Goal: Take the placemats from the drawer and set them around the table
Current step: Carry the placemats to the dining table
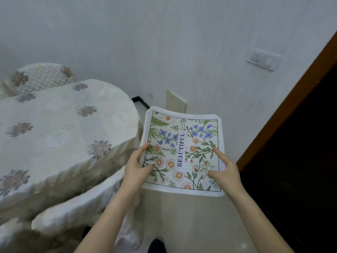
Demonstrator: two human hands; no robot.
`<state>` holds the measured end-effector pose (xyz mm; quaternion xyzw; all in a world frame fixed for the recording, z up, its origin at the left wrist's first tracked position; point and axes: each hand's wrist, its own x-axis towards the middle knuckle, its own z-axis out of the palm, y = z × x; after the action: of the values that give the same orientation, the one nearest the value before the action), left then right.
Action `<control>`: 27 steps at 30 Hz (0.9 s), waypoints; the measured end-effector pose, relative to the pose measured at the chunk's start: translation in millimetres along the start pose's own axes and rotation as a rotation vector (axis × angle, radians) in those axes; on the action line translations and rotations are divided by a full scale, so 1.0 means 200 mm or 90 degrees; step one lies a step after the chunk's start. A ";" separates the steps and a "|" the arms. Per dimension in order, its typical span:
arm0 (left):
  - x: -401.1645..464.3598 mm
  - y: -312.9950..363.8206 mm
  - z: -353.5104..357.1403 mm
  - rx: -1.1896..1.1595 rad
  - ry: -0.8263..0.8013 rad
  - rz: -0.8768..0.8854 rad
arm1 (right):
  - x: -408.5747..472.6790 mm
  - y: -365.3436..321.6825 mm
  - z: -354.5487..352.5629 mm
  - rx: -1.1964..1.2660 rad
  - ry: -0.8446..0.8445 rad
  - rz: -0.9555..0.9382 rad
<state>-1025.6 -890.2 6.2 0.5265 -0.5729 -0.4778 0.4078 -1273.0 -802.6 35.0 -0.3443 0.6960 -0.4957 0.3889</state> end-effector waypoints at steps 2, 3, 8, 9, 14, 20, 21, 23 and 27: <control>0.21 0.03 0.01 -0.019 -0.001 0.003 | 0.21 -0.06 0.05 0.004 -0.004 -0.004; 0.32 0.04 0.02 -0.027 -0.005 0.001 | 0.32 -0.10 0.07 0.004 -0.004 -0.003; 0.81 0.05 0.07 -0.035 -0.020 -0.023 | 0.79 -0.24 0.15 0.006 -0.012 0.002; 0.90 0.06 0.09 -0.035 -0.017 -0.023 | 0.88 -0.27 0.16 0.009 -0.013 0.004; 1.31 0.04 0.20 -0.030 0.005 -0.050 | 1.34 -0.34 0.20 -0.002 -0.033 0.006; 1.79 0.02 0.37 -0.035 0.092 -0.072 | 2.02 -0.42 0.27 -0.004 -0.111 0.006; 1.87 0.02 0.40 -0.039 0.112 -0.072 | 2.14 -0.44 0.29 -0.009 -0.130 0.002; 2.00 0.06 0.44 -0.046 0.165 -0.086 | 2.38 -0.52 0.32 -0.021 -0.181 0.010; 2.23 0.13 0.49 -0.056 0.270 -0.110 | 2.79 -0.69 0.45 -0.064 -0.293 -0.006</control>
<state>-1176.1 -1321.2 -5.2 0.6438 -0.4058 -0.4143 0.4992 -1438.5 -1360.8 36.3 -0.4703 0.6113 -0.3707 0.5174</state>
